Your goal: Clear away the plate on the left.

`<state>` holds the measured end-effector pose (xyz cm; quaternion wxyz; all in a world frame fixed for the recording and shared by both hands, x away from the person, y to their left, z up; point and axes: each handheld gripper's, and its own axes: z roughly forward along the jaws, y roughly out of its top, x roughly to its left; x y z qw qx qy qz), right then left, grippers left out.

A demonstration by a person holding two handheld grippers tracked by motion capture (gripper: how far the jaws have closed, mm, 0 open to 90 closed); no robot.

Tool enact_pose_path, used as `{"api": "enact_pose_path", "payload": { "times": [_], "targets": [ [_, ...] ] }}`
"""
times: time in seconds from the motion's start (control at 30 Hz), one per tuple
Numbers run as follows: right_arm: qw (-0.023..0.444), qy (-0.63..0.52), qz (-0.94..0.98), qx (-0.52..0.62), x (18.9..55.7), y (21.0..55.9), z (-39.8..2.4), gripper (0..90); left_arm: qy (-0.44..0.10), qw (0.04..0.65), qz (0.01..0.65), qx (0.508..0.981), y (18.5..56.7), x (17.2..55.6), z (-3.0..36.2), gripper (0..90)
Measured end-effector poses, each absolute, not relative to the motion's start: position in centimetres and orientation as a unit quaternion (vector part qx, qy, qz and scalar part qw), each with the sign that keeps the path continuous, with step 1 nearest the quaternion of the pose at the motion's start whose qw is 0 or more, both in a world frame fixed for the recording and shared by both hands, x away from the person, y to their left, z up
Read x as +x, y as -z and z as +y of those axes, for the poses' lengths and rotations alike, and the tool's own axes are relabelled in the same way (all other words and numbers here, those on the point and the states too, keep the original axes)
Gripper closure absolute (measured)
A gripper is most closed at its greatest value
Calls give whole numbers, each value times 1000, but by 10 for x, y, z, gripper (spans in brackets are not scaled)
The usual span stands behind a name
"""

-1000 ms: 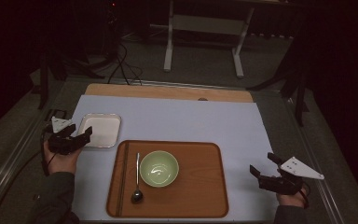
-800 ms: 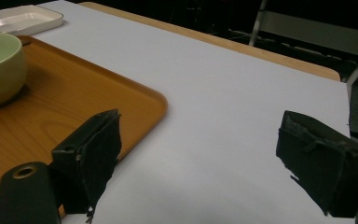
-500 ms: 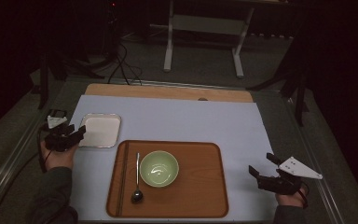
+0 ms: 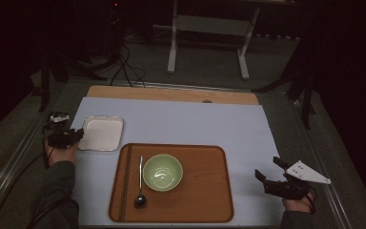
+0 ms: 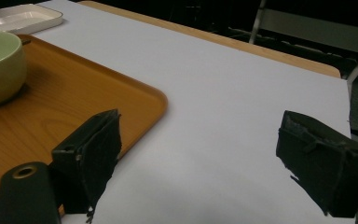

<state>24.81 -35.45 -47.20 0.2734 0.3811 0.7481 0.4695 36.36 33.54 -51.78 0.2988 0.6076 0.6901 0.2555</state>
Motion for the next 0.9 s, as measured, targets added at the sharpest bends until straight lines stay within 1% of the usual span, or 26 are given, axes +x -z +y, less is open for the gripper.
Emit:
{"api": "enact_pose_path", "payload": {
  "times": [0.07,0.1,0.13,0.17,0.2,0.27,0.33,0.43,0.57,0.63,0.7,0.73,0.9],
  "targets": [
    [273,-468,749,381,248,472,-354,137,-249,296,692,609,520,365,337,672],
    [273,-468,749,381,248,472,-354,137,-246,296,695,607,522,366,337,672],
    [273,-469,749,381,248,472,-355,137,-235,298,696,610,525,367,338,725],
    [273,-469,749,381,248,472,-355,137,-235,298,696,610,525,367,338,759],
    [274,-469,748,381,248,472,-355,137,-231,294,695,614,527,368,338,759],
    [274,-469,748,381,248,472,-355,137,-225,289,696,617,530,367,338,816],
    [274,-469,748,382,247,472,-355,137,-221,291,699,615,532,365,339,845],
    [274,-469,748,382,247,472,-355,137,-219,291,700,614,532,363,339,853],
    [275,-469,748,382,247,472,-355,137,-209,286,717,601,530,355,338,852],
    [274,-469,748,382,247,472,-355,136,-205,283,720,600,531,352,336,828],
    [274,-468,749,381,247,472,-355,137,-206,287,719,598,531,353,336,764],
    [274,-467,750,380,248,472,-354,137,-207,287,722,595,531,355,338,746],
    [272,-466,752,379,249,472,-353,137,-203,283,725,595,530,364,343,744]
  ]
}}
